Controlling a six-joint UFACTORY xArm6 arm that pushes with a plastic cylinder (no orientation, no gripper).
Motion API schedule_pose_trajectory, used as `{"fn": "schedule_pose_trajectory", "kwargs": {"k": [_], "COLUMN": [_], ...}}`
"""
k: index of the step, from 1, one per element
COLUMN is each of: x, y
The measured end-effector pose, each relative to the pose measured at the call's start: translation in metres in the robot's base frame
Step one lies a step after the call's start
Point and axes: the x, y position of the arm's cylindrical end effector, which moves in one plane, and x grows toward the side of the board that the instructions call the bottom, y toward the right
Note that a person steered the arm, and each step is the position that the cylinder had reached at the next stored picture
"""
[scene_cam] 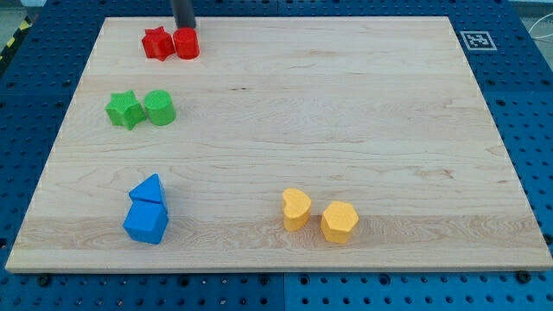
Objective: Push the green star along with the green circle towards the center
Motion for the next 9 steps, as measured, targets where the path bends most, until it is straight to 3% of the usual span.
{"fn": "schedule_pose_trajectory", "kwargs": {"k": [2,3,7,8,9], "x": [0.060,0.093,0.151,0.190,0.215], "y": [0.095,0.111,-0.097,-0.131,-0.119]}}
